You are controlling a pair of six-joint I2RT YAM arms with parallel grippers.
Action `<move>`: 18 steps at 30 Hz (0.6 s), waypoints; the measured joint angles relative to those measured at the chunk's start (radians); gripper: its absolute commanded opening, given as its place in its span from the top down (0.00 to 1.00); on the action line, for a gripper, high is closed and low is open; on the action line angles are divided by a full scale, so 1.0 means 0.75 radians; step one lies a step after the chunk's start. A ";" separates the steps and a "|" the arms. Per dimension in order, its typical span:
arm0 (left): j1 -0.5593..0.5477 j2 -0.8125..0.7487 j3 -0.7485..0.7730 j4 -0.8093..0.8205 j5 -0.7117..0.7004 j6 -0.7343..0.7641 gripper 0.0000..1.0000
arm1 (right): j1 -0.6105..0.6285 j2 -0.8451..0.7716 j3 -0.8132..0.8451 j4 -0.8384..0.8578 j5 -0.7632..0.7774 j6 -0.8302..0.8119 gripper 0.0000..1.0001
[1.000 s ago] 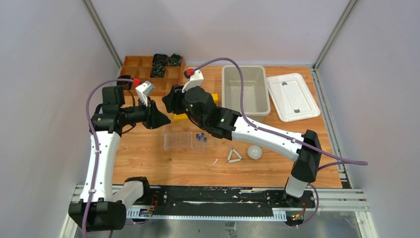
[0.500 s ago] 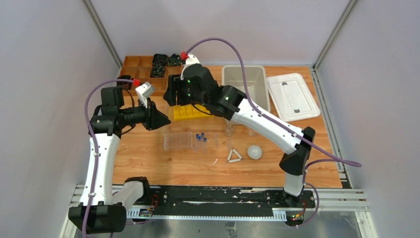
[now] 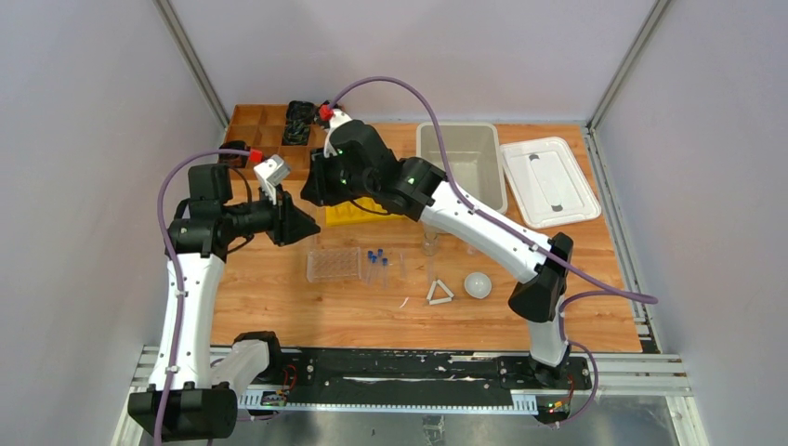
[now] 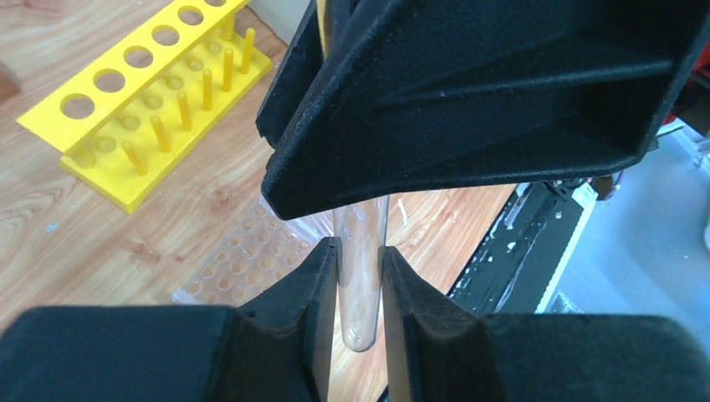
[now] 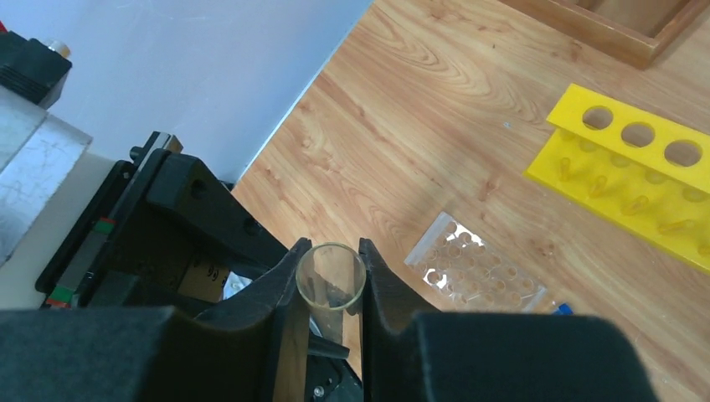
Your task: Organize the chemistry lab equipment
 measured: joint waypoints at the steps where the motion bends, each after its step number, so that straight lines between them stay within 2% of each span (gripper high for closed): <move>1: 0.000 0.000 0.000 0.000 -0.001 0.000 0.33 | -0.001 0.000 0.000 0.001 -0.009 -0.003 0.94; 2: 0.000 0.000 0.001 0.003 -0.006 -0.003 0.07 | -0.003 0.000 0.000 0.004 -0.013 -0.005 0.95; 3: 0.000 0.001 0.001 0.005 -0.012 -0.001 0.01 | -0.005 0.000 0.000 0.001 -0.013 -0.030 0.98; 6: 0.000 0.009 0.007 -0.002 -0.056 -0.031 0.00 | -0.027 0.000 -0.001 -0.012 0.025 -0.122 1.00; 11: 0.000 0.070 0.073 -0.004 -0.197 -0.101 0.00 | -0.087 -0.012 -0.043 0.062 0.217 -0.360 1.00; 18: 0.000 0.101 0.114 -0.004 -0.385 -0.141 0.00 | -0.111 -0.135 -0.460 0.573 0.483 -0.797 1.00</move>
